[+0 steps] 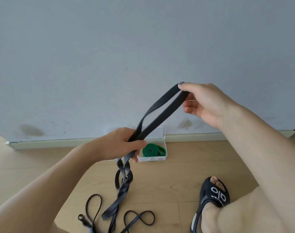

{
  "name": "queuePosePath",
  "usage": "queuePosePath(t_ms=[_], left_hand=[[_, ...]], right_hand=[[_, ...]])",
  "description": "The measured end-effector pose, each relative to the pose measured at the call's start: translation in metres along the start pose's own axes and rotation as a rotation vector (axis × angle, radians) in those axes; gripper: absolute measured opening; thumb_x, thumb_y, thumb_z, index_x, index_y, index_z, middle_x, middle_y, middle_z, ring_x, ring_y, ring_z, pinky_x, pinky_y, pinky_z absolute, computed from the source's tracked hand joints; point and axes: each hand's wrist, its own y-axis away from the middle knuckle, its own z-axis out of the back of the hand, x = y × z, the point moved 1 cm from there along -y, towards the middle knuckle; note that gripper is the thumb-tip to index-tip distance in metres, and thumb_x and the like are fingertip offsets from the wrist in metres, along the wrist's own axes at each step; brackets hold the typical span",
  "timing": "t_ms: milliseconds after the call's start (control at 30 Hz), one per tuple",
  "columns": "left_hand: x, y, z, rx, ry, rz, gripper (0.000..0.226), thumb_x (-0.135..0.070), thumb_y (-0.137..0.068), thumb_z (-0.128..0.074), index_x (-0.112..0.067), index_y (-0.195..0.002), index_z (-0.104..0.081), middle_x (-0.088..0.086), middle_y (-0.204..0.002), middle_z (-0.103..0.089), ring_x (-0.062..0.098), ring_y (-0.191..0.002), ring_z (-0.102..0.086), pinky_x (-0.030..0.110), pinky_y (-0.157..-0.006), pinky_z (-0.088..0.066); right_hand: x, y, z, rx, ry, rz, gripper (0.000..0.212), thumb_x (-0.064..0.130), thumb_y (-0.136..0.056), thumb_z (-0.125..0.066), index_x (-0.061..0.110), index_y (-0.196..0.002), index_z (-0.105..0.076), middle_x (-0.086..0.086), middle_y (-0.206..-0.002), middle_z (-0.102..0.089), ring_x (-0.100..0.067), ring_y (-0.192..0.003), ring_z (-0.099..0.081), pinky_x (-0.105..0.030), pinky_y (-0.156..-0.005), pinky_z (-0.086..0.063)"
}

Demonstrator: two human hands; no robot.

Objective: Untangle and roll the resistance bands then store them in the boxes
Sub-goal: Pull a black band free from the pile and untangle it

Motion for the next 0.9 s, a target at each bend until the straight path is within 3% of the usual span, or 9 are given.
queuePosePath(t_ms=[100, 167, 233, 367, 433, 500, 567, 700, 900], left_hand=[[0.007, 0.000, 0.000, 0.035, -0.036, -0.023, 0.017, -0.035, -0.093, -0.071, -0.025, -0.105, -0.064, -0.006, -0.098, -0.077, 0.008, -0.096, -0.074, 0.043, -0.096, -0.057], [0.007, 0.001, 0.000, 0.033, 0.015, -0.010, 0.049, -0.053, -0.084, -0.075, -0.036, -0.126, -0.056, -0.013, -0.117, -0.073, 0.007, -0.109, -0.071, 0.039, -0.102, -0.055], [0.005, -0.001, -0.001, -0.018, 0.096, -0.029, 0.076, -0.068, -0.078, -0.072, -0.035, -0.141, -0.046, -0.017, -0.129, -0.068, 0.005, -0.121, -0.065, 0.038, -0.109, -0.050], [0.008, -0.004, 0.007, -0.245, 0.257, -0.096, 0.078, -0.088, -0.070, -0.058, -0.039, -0.130, -0.048, -0.011, -0.127, -0.068, 0.006, -0.124, -0.062, 0.043, -0.111, -0.046], [0.006, -0.002, 0.012, -0.333, 0.245, -0.127, 0.063, -0.077, -0.084, -0.054, -0.036, -0.132, -0.046, -0.011, -0.127, -0.067, -0.001, -0.117, -0.064, 0.034, -0.102, -0.049], [0.001, 0.002, 0.016, -0.407, 0.230, -0.167, 0.038, -0.052, -0.099, -0.055, -0.036, -0.132, -0.048, -0.014, -0.124, -0.067, -0.005, -0.113, -0.064, 0.024, -0.091, -0.048], [0.001, 0.003, 0.017, -0.460, 0.268, -0.223, 0.023, -0.031, -0.103, -0.057, -0.034, -0.126, -0.056, -0.011, -0.119, -0.071, 0.001, -0.114, -0.066, 0.025, -0.093, -0.049], [-0.003, 0.002, 0.013, -0.443, 0.321, -0.295, 0.028, -0.021, -0.102, -0.061, -0.031, -0.128, -0.058, -0.006, -0.120, -0.072, 0.010, -0.116, -0.068, 0.033, -0.098, -0.054], [-0.012, 0.003, 0.013, -0.442, 0.365, -0.381, 0.030, -0.011, -0.104, -0.057, -0.025, -0.131, -0.058, -0.004, -0.120, -0.072, 0.011, -0.117, -0.068, 0.023, -0.096, -0.053]], right_hand=[[0.007, 0.009, -0.008, 0.079, 0.050, 0.088, 0.008, 0.015, -0.096, -0.066, 0.011, -0.090, -0.067, -0.007, -0.079, -0.067, -0.017, -0.061, -0.062, -0.026, -0.058, -0.053], [0.008, 0.016, -0.016, 0.177, 0.082, 0.146, 0.005, 0.008, -0.094, -0.064, 0.010, -0.091, -0.067, -0.008, -0.084, -0.070, -0.020, -0.068, -0.064, -0.027, -0.065, -0.055], [0.009, 0.021, -0.021, 0.272, 0.119, 0.183, 0.002, 0.009, -0.091, -0.067, 0.010, -0.092, -0.067, -0.008, -0.085, -0.071, -0.019, -0.072, -0.064, -0.027, -0.066, -0.054], [0.009, 0.025, -0.028, 0.392, 0.214, 0.236, 0.011, 0.021, -0.076, -0.071, 0.014, -0.084, -0.068, -0.011, -0.087, -0.067, -0.018, -0.070, -0.059, -0.026, -0.061, -0.047], [0.008, 0.025, -0.029, 0.419, 0.210, 0.259, 0.006, 0.019, -0.075, -0.069, 0.015, -0.079, -0.068, -0.008, -0.083, -0.066, -0.017, -0.072, -0.060, -0.026, -0.063, -0.048], [0.008, 0.024, -0.029, 0.442, 0.216, 0.267, 0.004, 0.016, -0.073, -0.066, 0.013, -0.077, -0.067, -0.005, -0.079, -0.066, -0.016, -0.072, -0.060, -0.024, -0.064, -0.049], [0.006, 0.024, -0.031, 0.483, 0.254, 0.260, 0.006, 0.014, -0.073, -0.065, 0.011, -0.077, -0.065, -0.005, -0.077, -0.063, -0.015, -0.071, -0.061, -0.024, -0.064, -0.049], [0.005, 0.025, -0.033, 0.554, 0.262, 0.252, 0.003, 0.010, -0.074, -0.061, 0.010, -0.076, -0.063, -0.004, -0.077, -0.059, -0.017, -0.071, -0.057, -0.027, -0.066, -0.048], [0.004, 0.027, -0.034, 0.617, 0.315, 0.219, 0.019, 0.025, -0.084, -0.060, 0.007, -0.077, -0.062, -0.008, -0.076, -0.059, -0.017, -0.072, -0.051, -0.029, -0.065, -0.043]])
